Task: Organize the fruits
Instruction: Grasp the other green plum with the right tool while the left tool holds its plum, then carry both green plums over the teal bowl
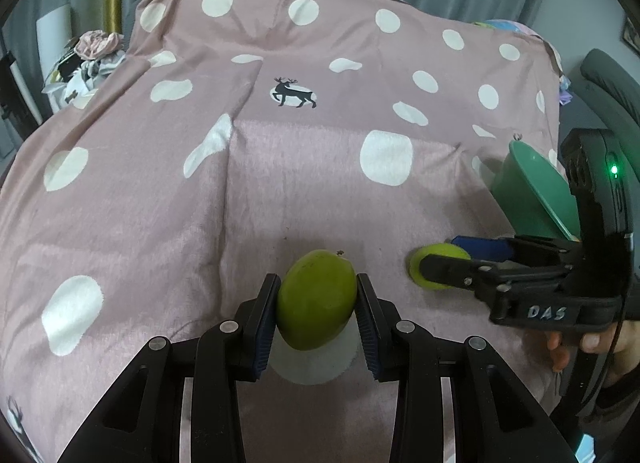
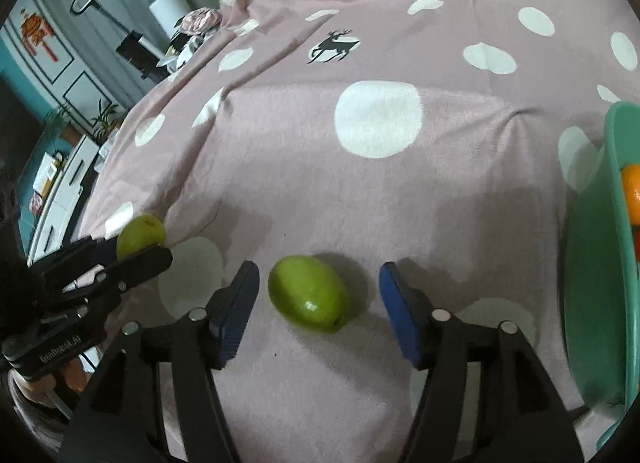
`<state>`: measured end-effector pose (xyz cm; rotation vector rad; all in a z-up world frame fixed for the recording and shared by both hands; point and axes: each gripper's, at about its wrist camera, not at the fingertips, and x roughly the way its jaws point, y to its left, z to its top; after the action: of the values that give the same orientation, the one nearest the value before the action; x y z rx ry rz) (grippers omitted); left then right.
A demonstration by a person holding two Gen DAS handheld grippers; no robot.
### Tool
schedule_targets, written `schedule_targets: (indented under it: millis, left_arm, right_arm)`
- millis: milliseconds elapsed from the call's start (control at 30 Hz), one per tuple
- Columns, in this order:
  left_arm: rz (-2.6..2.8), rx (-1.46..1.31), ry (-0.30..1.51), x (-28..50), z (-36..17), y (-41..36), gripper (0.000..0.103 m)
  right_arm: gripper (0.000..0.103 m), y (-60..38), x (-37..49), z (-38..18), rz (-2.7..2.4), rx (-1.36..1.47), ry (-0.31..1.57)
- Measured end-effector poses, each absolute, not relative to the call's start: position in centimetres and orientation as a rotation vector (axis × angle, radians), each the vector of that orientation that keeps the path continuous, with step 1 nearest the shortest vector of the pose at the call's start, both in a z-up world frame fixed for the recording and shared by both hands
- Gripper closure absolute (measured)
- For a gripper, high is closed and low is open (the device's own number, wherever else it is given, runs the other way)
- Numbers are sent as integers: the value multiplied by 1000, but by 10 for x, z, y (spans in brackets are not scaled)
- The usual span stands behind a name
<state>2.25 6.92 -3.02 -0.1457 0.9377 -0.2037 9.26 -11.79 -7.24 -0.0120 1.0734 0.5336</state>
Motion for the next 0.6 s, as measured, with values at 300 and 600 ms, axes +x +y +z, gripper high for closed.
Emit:
schedule_targets:
  millis: [300,600]
  left_arm:
    - [-209,-152,942,23,-32,69,66]
    - [-212,-143,952,22,-31,67,66]
  right_arm:
    - [57,-102,97,-79,558,-120,1074]
    - [57,-113,85,-69,562,-72,1017]
